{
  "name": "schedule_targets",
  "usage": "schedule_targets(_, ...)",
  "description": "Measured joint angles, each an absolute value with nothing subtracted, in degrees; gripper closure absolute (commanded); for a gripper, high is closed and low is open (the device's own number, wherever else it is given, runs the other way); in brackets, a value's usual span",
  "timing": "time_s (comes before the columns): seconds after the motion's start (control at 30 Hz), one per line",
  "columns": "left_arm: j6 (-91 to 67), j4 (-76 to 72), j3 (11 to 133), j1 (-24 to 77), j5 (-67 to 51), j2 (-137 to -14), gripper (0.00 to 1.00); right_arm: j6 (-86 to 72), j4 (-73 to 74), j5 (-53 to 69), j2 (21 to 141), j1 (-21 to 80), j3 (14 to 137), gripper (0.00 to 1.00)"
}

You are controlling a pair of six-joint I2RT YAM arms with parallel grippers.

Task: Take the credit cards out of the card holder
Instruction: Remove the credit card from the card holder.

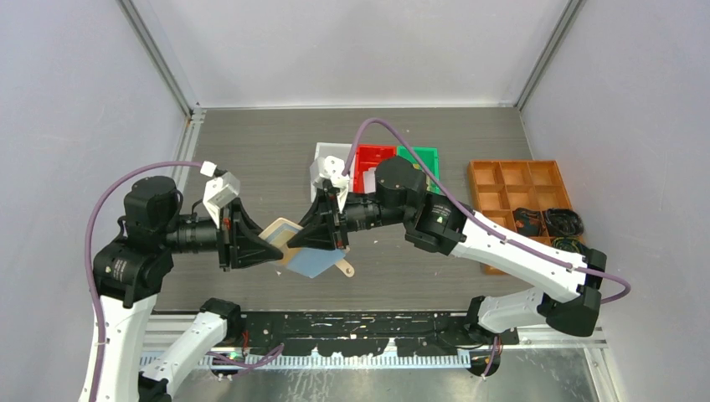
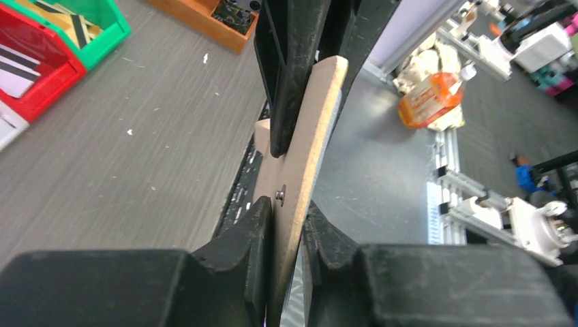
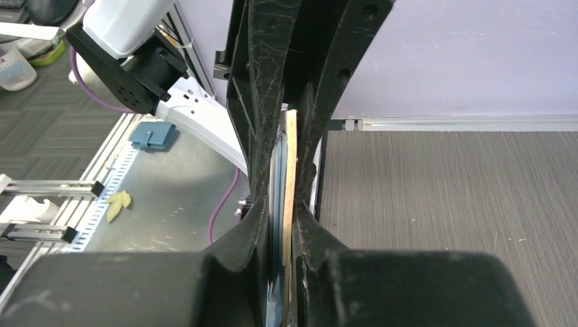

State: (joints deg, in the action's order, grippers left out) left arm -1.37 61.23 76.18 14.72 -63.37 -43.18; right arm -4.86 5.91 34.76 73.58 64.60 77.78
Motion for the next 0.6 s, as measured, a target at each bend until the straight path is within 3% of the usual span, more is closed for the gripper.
schedule_targets(0.2,-10.37,54.5,74.13,14.74,-65.98,-43.35,0.55,-5.56,5.74,35.97,73.78,64.6,77.78,0.99)
schedule_targets(0.27,-12.38,52.56,73.45,14.74,-66.39,-43.4,0.64,-5.65,5.93,36.27,74.11,64.79,77.78,0.99)
schedule_targets(0.4,-14.2,51.07,72.88,14.76,-67.35,-43.51,0.92,-6.17,6.79,36.18,74.65,64.66,77.89,0.97)
schedule_targets(0.47,-14.0,51.0,72.82,14.76,-67.16,-43.51,0.99,-6.94,7.09,35.94,74.65,64.31,77.91,0.85)
schedule_targets(0.6,-12.84,50.87,72.84,14.87,-65.52,-43.38,1.0,-11.03,6.79,36.14,74.65,62.54,77.69,0.52)
